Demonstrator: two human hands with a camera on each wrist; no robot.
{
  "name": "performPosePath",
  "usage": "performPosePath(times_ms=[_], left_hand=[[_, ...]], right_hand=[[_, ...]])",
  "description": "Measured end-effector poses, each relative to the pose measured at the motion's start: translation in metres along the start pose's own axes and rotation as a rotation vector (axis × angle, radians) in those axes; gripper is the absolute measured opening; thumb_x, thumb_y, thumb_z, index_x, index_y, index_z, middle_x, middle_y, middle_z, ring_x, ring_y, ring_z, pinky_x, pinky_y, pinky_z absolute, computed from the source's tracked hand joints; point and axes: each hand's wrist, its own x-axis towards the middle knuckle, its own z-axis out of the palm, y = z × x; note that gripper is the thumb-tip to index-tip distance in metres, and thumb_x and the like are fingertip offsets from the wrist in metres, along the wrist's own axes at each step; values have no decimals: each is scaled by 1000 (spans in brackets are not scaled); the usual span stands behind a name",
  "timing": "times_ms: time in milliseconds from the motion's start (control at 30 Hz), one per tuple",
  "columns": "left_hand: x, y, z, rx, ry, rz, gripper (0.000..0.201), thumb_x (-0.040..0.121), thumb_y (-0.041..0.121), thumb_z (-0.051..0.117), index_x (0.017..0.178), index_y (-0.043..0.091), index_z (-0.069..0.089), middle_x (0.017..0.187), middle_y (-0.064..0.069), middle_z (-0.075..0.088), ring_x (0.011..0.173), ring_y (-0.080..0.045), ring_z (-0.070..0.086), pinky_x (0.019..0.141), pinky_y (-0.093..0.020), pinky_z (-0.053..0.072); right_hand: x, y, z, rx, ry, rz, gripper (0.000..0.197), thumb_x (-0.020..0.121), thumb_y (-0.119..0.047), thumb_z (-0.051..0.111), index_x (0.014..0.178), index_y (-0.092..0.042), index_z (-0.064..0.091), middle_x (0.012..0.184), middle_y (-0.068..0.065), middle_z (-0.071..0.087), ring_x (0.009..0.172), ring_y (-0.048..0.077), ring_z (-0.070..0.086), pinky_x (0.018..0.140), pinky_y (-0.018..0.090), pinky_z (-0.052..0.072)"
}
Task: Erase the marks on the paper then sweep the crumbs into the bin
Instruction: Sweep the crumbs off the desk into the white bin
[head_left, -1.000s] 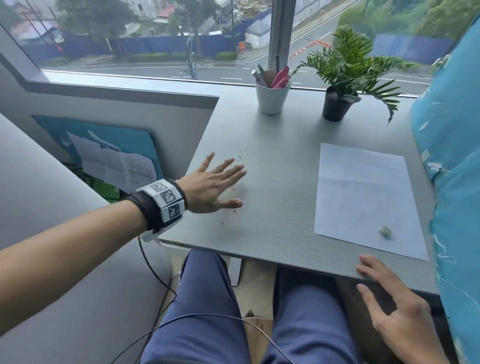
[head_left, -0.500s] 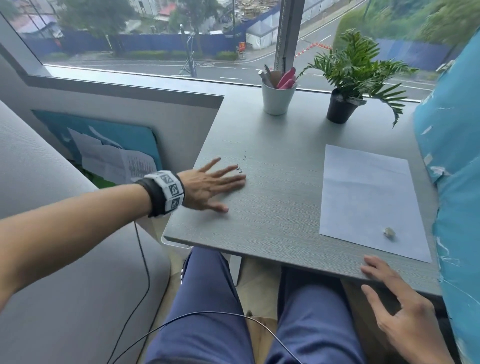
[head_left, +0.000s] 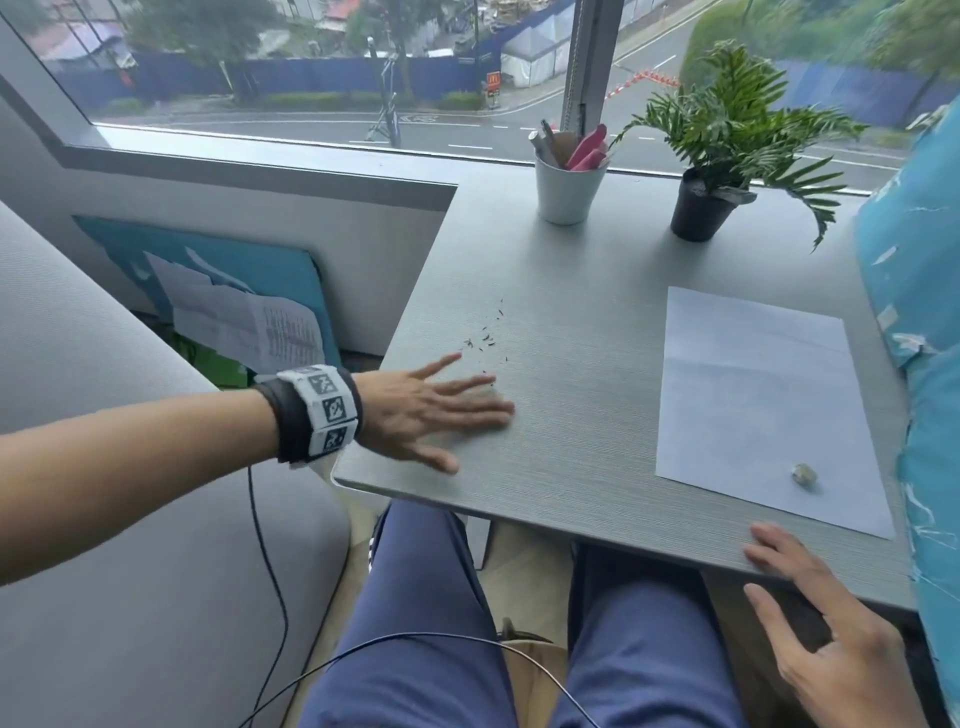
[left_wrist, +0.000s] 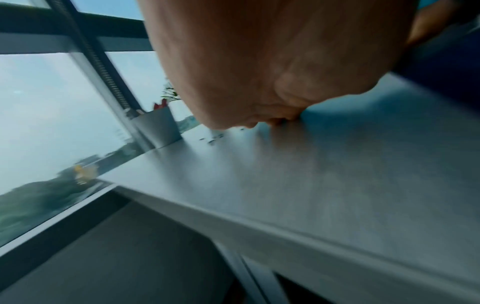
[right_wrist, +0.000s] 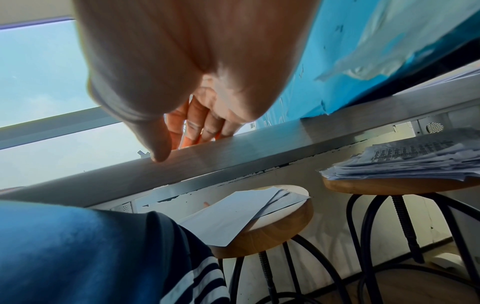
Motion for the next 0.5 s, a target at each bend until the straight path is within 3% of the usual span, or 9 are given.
performPosePath(times_ms=[100,167,233,400,500], left_hand=[[9,-33,-8,31,-40,-245,81,91,72,4,155,27,-17,163,8,-19,148,-18,-25,119,-56,-12],[14,-44,-16,34,-25,-332,84,90,74,4,155,24,-17,164,4,-18,148,-17,-25,119,-55,-13],[21,-38,-24,20,22,-298,86,91,74,5,156,23,-16,164,4,-19,148,-17,-25,118,-55,-16],[43,13,-22,30,21,19,84,90,73,5,158,26,-9,164,8,-15,150,-17,-22,116,-53,-21],[43,1,-14,-42,24,-74,81,91,71,7,157,28,-10,164,9,-14,150,-18,-21,117,-52,-21]], right_hand=[[2,0,0,-18,0,-13,39,82,-38,57,106,-11,73,124,-5,66,117,9,60,107,33,41],[2,-1,0,-22,9,-17,39,82,-38,57,106,-11,73,123,-5,67,115,9,61,105,35,42],[3,-2,0,-23,19,-19,39,82,-38,57,105,-11,73,122,-4,67,114,7,61,106,31,42],[6,-10,0,-25,20,-8,38,82,-36,56,103,-10,74,119,-1,68,116,0,57,107,13,35],[7,-10,-1,-35,11,-14,38,82,-36,56,103,-10,74,119,-2,68,117,2,57,108,12,34]])
